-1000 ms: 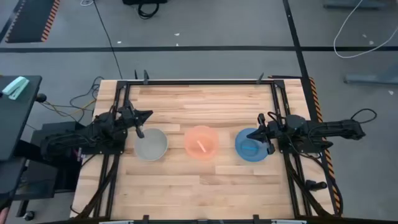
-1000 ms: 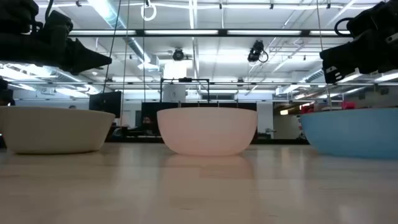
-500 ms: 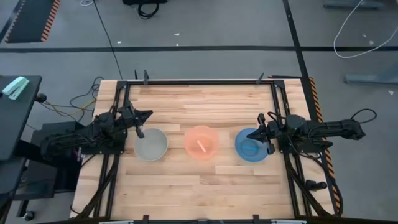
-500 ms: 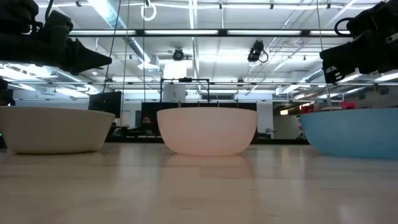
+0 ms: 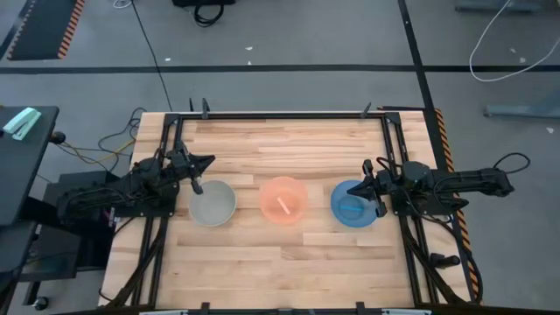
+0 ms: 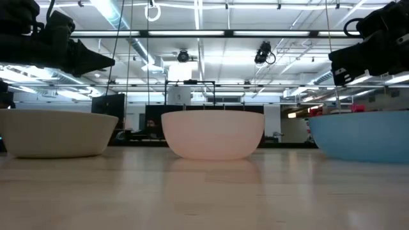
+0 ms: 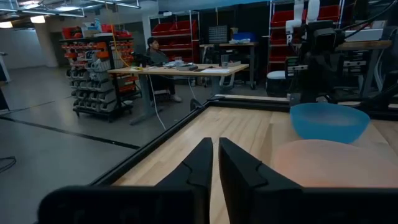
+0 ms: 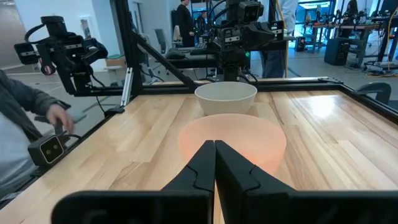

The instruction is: Nest bowls inside each other

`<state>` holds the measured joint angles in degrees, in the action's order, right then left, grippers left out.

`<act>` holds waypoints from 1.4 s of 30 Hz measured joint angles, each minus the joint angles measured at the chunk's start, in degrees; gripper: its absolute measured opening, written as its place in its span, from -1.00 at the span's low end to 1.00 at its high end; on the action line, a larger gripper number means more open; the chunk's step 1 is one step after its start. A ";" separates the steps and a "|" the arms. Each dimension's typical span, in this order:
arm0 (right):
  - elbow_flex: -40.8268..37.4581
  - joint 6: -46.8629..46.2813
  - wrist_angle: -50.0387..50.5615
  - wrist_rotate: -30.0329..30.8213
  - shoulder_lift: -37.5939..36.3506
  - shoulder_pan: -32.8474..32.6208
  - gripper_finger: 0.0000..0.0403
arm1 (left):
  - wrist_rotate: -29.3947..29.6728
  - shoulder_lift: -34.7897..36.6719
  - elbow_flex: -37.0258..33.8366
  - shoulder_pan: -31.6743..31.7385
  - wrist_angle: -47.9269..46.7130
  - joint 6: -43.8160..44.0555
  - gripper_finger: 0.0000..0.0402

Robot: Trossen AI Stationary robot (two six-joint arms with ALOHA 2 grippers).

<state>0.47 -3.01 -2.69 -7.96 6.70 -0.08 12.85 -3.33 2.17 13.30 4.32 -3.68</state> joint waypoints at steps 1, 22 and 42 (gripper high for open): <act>0.00 0.01 0.01 -0.01 0.00 0.00 -0.93 | 0.00 0.00 0.00 0.00 0.00 0.00 -0.83; 0.00 0.00 0.00 0.00 0.01 -0.02 -0.93 | -0.01 0.00 -0.04 0.00 0.00 0.00 -0.81; 0.00 4.08 -0.08 0.01 0.02 -0.02 -0.93 | 0.01 0.00 -0.04 0.02 4.90 0.02 -0.82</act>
<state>0.47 1.07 -2.77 -7.94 6.72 -0.10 12.86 -3.33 2.13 13.32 9.21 -3.66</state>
